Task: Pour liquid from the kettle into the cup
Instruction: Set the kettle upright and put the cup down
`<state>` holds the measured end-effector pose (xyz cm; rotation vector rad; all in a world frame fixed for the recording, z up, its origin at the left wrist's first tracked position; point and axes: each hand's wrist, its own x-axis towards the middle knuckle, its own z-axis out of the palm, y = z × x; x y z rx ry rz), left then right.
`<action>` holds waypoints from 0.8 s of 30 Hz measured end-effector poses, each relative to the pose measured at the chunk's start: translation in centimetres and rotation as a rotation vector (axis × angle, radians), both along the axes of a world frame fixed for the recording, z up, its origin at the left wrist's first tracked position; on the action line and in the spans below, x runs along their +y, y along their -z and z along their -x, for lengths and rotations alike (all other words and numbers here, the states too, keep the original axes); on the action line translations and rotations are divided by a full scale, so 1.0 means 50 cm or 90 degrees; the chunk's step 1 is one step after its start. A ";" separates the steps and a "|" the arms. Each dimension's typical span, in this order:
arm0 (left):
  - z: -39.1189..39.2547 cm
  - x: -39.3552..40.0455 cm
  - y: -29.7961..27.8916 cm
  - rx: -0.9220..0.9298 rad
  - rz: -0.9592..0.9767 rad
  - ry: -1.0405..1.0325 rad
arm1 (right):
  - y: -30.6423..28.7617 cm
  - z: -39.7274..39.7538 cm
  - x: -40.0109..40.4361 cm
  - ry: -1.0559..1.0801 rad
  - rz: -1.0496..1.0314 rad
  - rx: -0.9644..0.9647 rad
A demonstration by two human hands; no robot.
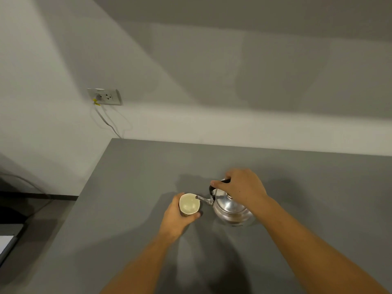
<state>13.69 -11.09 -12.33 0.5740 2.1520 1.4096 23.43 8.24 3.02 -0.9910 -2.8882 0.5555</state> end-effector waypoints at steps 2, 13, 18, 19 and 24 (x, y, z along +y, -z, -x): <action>0.005 0.006 -0.012 0.009 -0.004 0.013 | -0.004 -0.008 0.020 0.024 0.032 0.028; -0.003 -0.029 -0.003 0.013 -0.004 -0.013 | -0.005 0.037 0.149 0.117 0.210 0.132; 0.037 -0.004 -0.017 0.033 0.021 -0.051 | 0.009 0.091 0.220 0.155 0.210 0.158; 0.049 0.003 -0.023 0.043 0.025 -0.055 | 0.013 0.100 0.232 0.153 0.204 0.153; 0.121 0.046 -0.059 0.121 0.064 -0.053 | 0.030 0.140 0.282 0.160 0.190 0.158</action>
